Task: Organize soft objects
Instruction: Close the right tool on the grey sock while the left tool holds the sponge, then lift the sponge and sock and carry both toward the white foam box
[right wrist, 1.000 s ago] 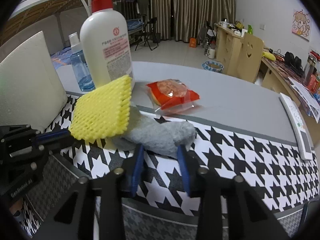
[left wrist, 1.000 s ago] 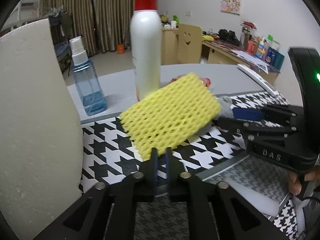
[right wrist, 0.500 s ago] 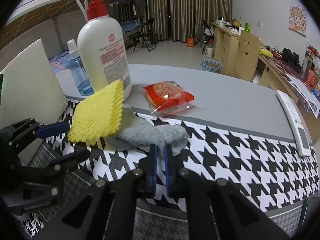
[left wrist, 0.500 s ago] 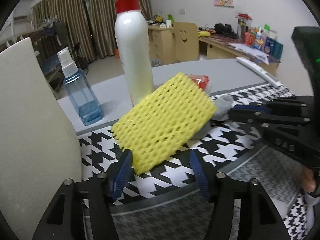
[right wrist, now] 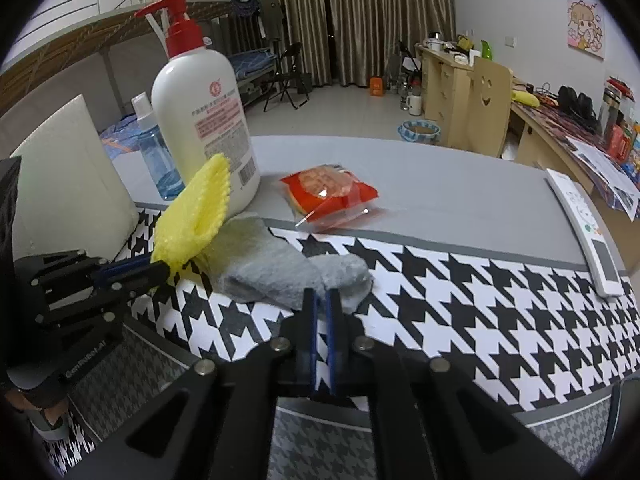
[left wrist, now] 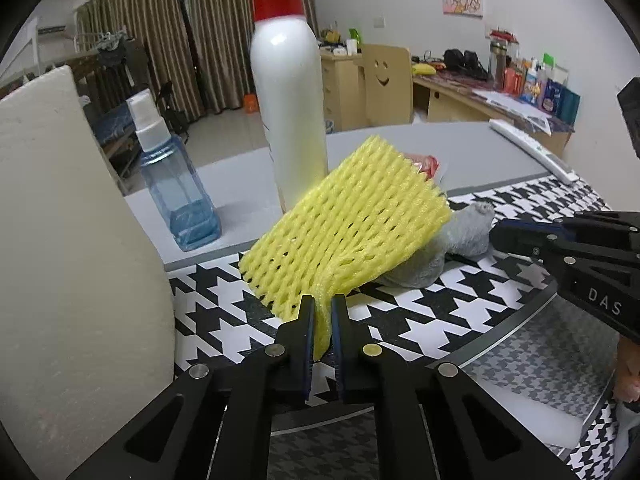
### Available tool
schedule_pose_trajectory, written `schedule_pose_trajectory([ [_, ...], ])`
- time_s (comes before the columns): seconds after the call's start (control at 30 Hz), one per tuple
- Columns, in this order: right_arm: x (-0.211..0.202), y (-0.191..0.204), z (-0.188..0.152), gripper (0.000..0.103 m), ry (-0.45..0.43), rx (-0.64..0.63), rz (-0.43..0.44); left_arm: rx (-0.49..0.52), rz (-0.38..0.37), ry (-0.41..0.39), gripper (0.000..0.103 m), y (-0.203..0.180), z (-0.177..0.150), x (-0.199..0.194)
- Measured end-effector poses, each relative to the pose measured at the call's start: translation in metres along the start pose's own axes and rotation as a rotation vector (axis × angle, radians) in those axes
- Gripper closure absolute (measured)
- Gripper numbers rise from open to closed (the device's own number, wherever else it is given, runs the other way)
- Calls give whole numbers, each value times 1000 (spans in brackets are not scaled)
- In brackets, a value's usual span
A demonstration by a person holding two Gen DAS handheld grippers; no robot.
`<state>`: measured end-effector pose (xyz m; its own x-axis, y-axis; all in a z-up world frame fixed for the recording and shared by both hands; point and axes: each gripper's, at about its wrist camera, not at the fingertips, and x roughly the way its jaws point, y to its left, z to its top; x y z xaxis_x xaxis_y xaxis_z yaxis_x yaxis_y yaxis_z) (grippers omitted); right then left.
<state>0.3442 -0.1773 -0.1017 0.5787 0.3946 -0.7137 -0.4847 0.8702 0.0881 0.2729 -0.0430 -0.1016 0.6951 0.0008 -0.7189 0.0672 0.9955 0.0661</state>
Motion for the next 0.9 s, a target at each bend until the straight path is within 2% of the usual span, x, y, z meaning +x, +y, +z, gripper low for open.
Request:
schedule_pose_trajectory([
  [0.2, -14, -7, 0, 98, -32, 33, 3, -32, -5, -60, 94, 5, -3, -21],
  [0.37, -23, 5, -2, 98, -73, -36, 34, -40, -14, -88, 94, 5, -2, -33],
  [0.53, -6, 17, -5, 92, -14, -113, 31, -50, -22, -106, 94, 6, -4, -41],
  [0.63, 0, 22, -5, 75, 4, -130, 37, -55, -31, -97, 94, 7, -6, -41],
  [0.7, -3, 26, -5, 47, -8, -148, 44, -58, -34, -92, 94, 7, -7, -41],
  [0.77, -9, 30, -4, 36, -41, -165, 40, -56, -36, -87, 94, 7, -7, -40],
  [0.9, -11, 33, 2, 36, -67, -178, 31, -61, -42, -84, 94, 8, -8, -41],
])
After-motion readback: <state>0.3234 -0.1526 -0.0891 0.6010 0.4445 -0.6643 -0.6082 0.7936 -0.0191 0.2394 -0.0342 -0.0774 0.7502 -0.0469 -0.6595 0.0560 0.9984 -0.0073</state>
